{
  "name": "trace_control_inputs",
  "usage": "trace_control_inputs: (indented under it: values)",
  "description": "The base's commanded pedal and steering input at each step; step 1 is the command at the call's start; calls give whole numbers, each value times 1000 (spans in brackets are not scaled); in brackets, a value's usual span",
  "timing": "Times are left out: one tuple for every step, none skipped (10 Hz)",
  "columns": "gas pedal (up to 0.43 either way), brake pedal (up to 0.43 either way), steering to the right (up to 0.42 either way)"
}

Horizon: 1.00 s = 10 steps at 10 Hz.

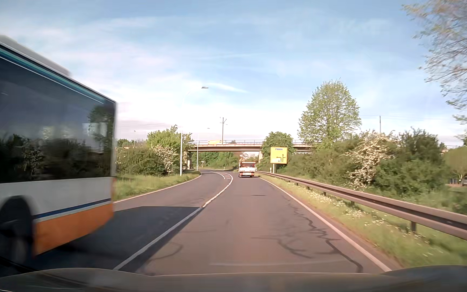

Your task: Follow the waypoints while adhering to traffic rules and regulations

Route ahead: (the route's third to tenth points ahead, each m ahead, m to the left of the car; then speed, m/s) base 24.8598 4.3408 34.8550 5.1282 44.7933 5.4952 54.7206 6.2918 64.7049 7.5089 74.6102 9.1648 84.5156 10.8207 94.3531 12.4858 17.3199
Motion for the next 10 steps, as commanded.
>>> trace_control_inputs:
  values:
    - [39,0,-1]
    - [39,0,-2]
    - [39,0,-3]
    - [39,0,-5]
    - [39,0,-6]
    - [39,0,-6]
    - [39,0,-7]
    - [39,0,-7]
    - [39,0,-8]
    - [39,0,-8]
